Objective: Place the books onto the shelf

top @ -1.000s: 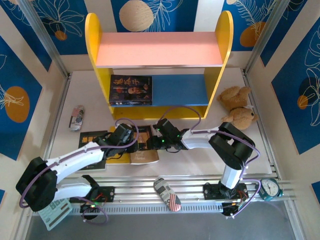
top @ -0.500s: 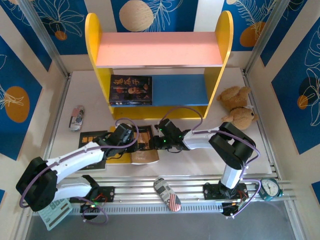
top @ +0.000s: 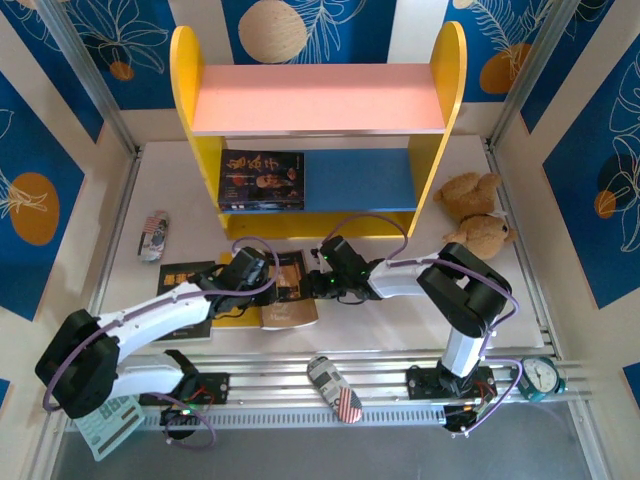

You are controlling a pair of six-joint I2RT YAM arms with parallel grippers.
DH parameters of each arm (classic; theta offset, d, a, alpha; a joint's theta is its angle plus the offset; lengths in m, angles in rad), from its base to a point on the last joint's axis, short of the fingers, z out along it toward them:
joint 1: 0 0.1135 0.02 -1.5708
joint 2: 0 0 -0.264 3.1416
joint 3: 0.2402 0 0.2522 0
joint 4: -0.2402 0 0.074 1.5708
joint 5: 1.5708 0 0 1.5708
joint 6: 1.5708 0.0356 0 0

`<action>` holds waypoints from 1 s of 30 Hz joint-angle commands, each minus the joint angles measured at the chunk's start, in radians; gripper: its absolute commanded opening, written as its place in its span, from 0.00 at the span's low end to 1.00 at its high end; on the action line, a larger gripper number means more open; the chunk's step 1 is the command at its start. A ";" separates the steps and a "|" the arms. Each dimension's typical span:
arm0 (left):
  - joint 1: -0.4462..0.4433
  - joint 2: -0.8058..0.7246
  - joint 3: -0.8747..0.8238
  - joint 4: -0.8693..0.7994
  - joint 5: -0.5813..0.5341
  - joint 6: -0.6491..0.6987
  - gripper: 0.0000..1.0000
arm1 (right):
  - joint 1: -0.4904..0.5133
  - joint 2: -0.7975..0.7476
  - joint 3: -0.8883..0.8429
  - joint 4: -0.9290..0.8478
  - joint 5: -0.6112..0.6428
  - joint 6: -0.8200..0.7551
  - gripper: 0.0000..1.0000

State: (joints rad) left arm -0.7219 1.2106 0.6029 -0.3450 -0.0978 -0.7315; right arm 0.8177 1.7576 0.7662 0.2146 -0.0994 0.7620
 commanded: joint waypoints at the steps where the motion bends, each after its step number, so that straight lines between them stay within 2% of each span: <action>1: -0.002 0.012 0.028 0.042 0.027 0.017 0.44 | 0.020 0.046 -0.045 -0.043 -0.136 0.013 0.28; 3: -0.003 0.012 0.029 0.044 0.030 0.017 0.47 | 0.014 0.046 -0.054 -0.023 -0.152 0.016 0.28; 6: -0.003 0.012 0.034 0.043 0.032 0.018 0.47 | 0.011 0.047 -0.054 -0.021 -0.155 0.017 0.28; 10: -0.002 0.009 0.038 0.041 0.035 0.022 0.36 | 0.009 0.046 -0.054 -0.016 -0.163 0.015 0.28; 14: -0.003 0.007 0.041 0.037 0.037 0.032 0.20 | 0.006 0.043 -0.061 -0.015 -0.157 0.017 0.29; 17: -0.003 0.013 0.063 0.001 0.024 0.049 0.11 | 0.000 0.033 -0.072 -0.011 -0.153 0.017 0.33; 23: -0.001 -0.027 0.095 -0.051 0.024 0.082 0.01 | -0.033 -0.039 -0.117 -0.016 -0.132 0.010 0.42; 30: -0.003 -0.147 0.167 -0.137 0.138 0.182 0.00 | -0.088 -0.227 -0.168 -0.104 -0.102 -0.016 0.44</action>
State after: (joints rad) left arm -0.7223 1.1233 0.7033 -0.4335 -0.0242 -0.6201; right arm 0.7448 1.6012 0.6125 0.2111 -0.1959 0.7673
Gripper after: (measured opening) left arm 0.156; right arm 0.440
